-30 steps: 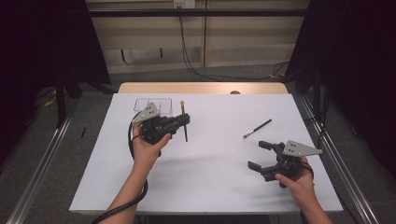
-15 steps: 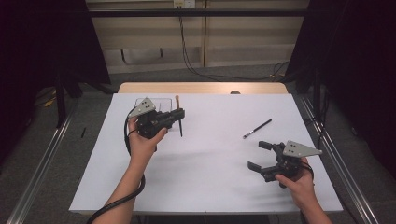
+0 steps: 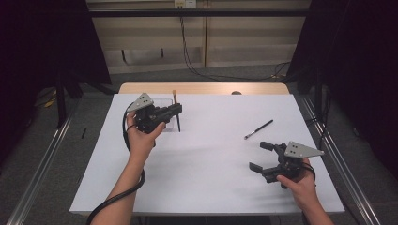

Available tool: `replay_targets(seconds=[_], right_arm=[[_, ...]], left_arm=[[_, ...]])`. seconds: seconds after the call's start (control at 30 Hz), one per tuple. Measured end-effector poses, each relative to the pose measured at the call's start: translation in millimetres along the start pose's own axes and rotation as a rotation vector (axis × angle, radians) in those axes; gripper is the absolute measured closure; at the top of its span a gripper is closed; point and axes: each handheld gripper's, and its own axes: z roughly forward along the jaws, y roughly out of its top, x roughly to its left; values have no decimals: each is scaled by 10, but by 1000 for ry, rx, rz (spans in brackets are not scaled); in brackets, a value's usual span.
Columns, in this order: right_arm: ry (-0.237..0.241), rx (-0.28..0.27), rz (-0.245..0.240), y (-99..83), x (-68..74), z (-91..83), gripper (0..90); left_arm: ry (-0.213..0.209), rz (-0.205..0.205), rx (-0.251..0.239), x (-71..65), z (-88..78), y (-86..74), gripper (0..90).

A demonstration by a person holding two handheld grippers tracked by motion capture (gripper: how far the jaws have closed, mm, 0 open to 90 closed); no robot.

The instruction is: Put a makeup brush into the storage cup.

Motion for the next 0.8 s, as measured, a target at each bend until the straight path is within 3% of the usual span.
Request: replay_targets(seconds=[0.8], right_arm=[[7,4,-3,-8,4,12,46]], left_arm=[[65,13,1,186,26,119,830]])
